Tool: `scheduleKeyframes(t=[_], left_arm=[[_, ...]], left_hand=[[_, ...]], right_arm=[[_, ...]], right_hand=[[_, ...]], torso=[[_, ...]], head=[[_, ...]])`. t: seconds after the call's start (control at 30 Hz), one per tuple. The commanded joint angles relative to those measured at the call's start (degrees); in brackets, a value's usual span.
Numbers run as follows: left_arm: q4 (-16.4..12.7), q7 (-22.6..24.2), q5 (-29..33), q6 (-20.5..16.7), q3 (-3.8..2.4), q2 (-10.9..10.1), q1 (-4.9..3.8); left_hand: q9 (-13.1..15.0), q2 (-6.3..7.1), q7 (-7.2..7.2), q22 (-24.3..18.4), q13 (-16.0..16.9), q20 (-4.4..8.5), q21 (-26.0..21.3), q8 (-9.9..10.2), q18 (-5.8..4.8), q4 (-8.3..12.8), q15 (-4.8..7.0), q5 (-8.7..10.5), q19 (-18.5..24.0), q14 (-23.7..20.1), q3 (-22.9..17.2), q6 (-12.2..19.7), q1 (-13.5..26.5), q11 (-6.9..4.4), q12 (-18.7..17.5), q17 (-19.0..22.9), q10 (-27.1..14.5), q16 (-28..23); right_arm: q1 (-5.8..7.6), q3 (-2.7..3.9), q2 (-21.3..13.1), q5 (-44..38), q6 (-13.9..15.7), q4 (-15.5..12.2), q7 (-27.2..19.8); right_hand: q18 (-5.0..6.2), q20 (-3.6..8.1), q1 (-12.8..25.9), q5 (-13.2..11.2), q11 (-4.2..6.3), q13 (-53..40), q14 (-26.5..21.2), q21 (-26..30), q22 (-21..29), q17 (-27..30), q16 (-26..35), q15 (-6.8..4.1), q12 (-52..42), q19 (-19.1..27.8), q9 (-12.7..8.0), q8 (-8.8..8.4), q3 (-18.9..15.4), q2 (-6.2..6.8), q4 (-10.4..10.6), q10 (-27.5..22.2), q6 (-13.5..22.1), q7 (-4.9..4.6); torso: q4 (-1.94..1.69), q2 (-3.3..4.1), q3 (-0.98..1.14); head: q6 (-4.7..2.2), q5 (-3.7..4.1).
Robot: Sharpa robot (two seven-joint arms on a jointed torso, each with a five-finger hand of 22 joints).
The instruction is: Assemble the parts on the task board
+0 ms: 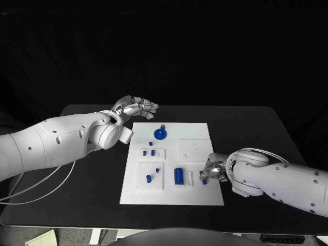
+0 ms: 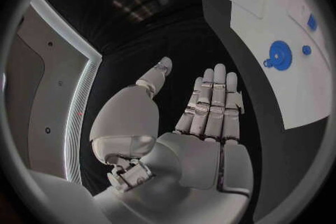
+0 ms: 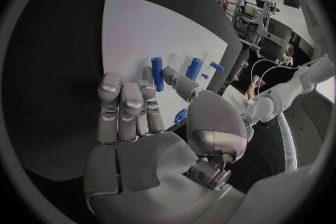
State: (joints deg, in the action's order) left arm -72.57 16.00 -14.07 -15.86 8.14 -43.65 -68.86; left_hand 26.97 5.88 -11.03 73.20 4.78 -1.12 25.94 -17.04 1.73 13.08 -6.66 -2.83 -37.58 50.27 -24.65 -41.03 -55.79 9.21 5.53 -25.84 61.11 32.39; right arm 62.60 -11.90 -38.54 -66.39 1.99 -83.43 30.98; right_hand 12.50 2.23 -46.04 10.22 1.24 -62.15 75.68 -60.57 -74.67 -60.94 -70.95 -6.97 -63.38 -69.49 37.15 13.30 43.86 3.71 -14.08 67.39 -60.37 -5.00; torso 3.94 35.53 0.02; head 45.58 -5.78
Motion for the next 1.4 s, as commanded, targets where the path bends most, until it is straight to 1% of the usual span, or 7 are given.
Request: scheduleKeyframes(t=[0.03,0.13,0.27,0.37,0.7,1.07,1.4], left_arm=[[-0.18,0.42,0.1,0.63,-0.04,0.04,-0.07],[-0.19,0.42,0.1,0.64,-0.04,0.02,-0.07],[-0.23,0.38,0.1,0.67,-0.04,-0.02,-0.1],[-0.21,0.41,0.1,0.65,-0.04,0.02,-0.1],[-0.23,0.41,0.1,0.73,-0.04,0.05,-0.12],[-0.19,0.35,0.09,0.77,-0.04,0.07,-0.15],[-0.25,0.34,0.09,0.78,-0.04,-0.02,-0.21]], left_hand=[[-0.08,-0.13,-1.29,0.07,0.08,0.0,-0.37,-0.21,0.68,-0.27,-0.2,-0.11,-0.37,0.39,-0.07,0.45,0.43,0.32,-0.4,-0.07,0.26,-0.28],[-0.08,-0.12,-1.29,0.07,0.08,0.0,-0.38,-0.21,0.68,-0.27,-0.2,-0.11,-0.37,0.39,-0.07,0.46,0.43,0.32,-0.4,-0.08,0.26,-0.29],[-0.08,-0.12,-1.29,0.08,0.08,0.0,-0.39,-0.21,0.68,-0.27,-0.2,-0.11,-0.38,0.39,-0.07,0.46,0.43,0.32,-0.4,-0.09,0.26,-0.3],[-0.09,-0.11,-1.29,0.09,0.08,0.0,-0.39,-0.21,0.68,-0.27,-0.2,-0.11,-0.38,0.39,-0.07,0.46,0.43,0.32,-0.4,-0.09,0.26,-0.3],[-0.09,-0.11,-1.29,0.11,0.08,0.0,-0.41,-0.22,0.68,-0.27,-0.2,-0.11,-0.38,0.39,-0.06,0.47,0.43,0.33,-0.41,-0.12,0.25,-0.33],[-0.1,-0.08,-1.3,0.14,0.08,-0.01,-0.44,-0.23,0.68,-0.27,-0.2,-0.11,-0.38,0.38,-0.05,0.48,0.44,0.33,-0.43,-0.15,0.25,-0.36],[-0.11,-0.08,-1.3,0.16,0.08,-0.01,-0.47,-0.24,0.67,-0.28,-0.21,-0.1,-0.39,0.38,-0.04,0.49,0.44,0.34,-0.44,-0.18,0.24,-0.39]], right_arm=[[-0.02,0.02,0.31,6.45,1.53,-0.37,-0.39],[-0.02,0.02,0.58,7.96,1.93,-0.76,-0.56],[-0.02,0.02,0.86,8.33,3.26,-1.06,-0.73],[-0.02,0.02,1.11,8.24,3.25,-0.76,-0.73],[-0.08,0.01,2.97,8.42,1.62,1.25,-0.73],[-0.39,-0.04,4.01,8.97,0.14,1.56,-0.82],[-0.63,-0.13,4.43,8.97,-0.1,2.7,-0.78]], right_hand=[[2.5,-0.01,0.84,-0.2,0.15,0.09,0.02,-0.2,0.03,-0.05,-0.16,-0.29,0.02,-0.36,-0.13,-0.15,-0.64,0.32,0.06,0.26,-0.48,0.02],[2.5,0.02,0.99,-0.15,0.15,0.1,0.01,-0.17,0.06,-0.05,-0.14,-0.3,0.04,-0.35,-0.17,-0.18,-0.98,0.38,0.08,0.22,-0.44,0.02],[2.5,0.04,1.05,-0.12,0.15,0.1,0.01,-0.16,0.07,-0.04,-0.13,-0.3,0.05,-0.33,-0.19,-0.19,-1.12,0.39,0.11,0.2,-0.43,0.02],[2.5,0.04,1.07,-0.11,0.15,0.1,0.01,-0.15,0.08,-0.04,-0.12,-0.3,0.05,-0.33,-0.19,-0.2,-1.16,0.4,0.12,0.2,-0.43,0.02],[2.5,0.08,1.32,-0.11,0.14,0.1,-0.01,-0.09,0.13,-0.02,-0.07,-0.3,0.08,-0.3,-0.24,-0.24,-1.51,0.44,0.33,0.14,-0.39,0.0],[2.5,0.1,1.39,-0.07,0.13,0.1,-0.02,-0.05,0.15,-0.01,-0.05,-0.3,0.1,-0.26,-0.28,-0.28,-1.66,0.42,0.39,0.09,-0.33,-0.01],[2.5,0.12,1.49,-0.16,0.11,0.09,-0.04,-0.01,0.17,0.0,-0.01,-0.29,0.12,-0.21,-0.32,-0.32,-1.91,0.48,0.44,0.02,-0.26,-0.03]], torso=[[-0.06,0.02,-0.03],[-0.06,0.02,-0.02],[-0.03,0.03,-0.04],[-0.02,0.02,0.0],[-0.05,0.05,0.03],[-0.05,0.02,0.02],[-0.05,0.03,-0.01]], head=[[-0.06,0.03],[-0.04,0.05],[0.0,0.03],[-0.04,0.03],[-0.06,0.0],[0.11,-0.11],[0.24,-0.2]])
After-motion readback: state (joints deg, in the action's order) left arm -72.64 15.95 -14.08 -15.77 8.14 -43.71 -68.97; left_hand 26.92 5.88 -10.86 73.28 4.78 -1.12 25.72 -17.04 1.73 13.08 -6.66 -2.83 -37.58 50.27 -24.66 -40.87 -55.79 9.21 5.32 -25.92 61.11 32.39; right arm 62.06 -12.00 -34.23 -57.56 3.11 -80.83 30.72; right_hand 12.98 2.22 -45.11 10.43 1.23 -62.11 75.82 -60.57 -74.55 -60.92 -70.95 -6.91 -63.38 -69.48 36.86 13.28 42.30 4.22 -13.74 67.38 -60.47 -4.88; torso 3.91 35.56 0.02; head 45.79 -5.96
